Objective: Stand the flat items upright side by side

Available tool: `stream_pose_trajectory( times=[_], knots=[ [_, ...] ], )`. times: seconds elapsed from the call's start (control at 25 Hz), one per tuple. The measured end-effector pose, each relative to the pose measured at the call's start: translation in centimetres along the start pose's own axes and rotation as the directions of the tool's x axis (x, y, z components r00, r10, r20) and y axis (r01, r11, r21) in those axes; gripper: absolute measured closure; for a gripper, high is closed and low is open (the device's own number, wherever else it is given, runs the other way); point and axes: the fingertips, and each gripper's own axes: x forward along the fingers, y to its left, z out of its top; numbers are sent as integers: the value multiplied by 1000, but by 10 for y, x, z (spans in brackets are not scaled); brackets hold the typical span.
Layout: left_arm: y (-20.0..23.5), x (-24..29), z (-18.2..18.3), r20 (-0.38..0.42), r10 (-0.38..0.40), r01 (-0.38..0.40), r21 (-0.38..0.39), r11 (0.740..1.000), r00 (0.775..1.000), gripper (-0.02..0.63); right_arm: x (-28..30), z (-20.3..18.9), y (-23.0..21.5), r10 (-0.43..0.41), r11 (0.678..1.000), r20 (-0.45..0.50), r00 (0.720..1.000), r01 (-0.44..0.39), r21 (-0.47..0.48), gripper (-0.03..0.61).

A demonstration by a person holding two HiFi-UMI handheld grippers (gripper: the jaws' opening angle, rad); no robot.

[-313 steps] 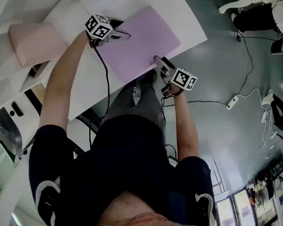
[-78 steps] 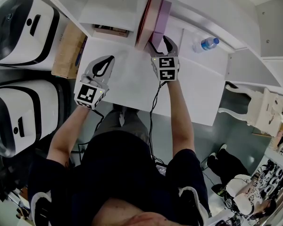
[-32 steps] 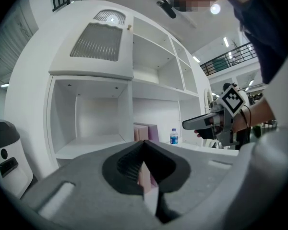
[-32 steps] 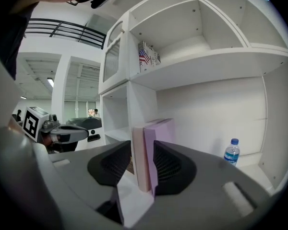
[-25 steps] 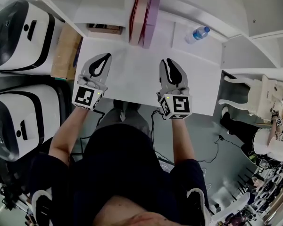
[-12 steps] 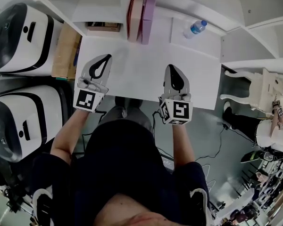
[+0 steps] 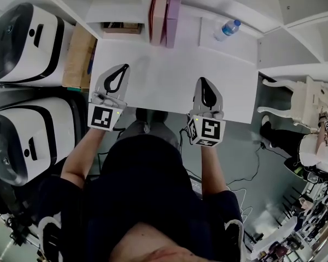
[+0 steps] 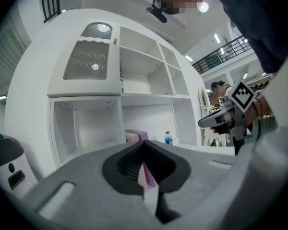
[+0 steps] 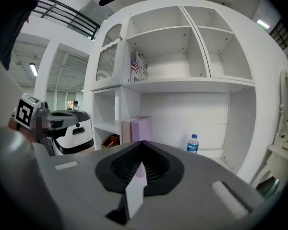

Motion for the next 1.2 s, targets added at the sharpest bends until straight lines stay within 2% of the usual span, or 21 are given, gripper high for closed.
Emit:
stream_pose_trajectory(
  times=[0.28,0.52,1.2],
  knots=[
    [0,-9,-3,-4,12,-12,-3,1000,1000,612,-6,-7,-2,-28,999,-20,999,29,15,580],
    [4,-11,-9,-3,24,-24,1,1000,1000,612,-4,-13,-2,-49,998,-28,998,48,-27,580],
    [1,-16,-4,-2,34,-34,-9,999,999,612,-12,-6,4,-36,998,-11,999,35,-46,581]
  ],
)
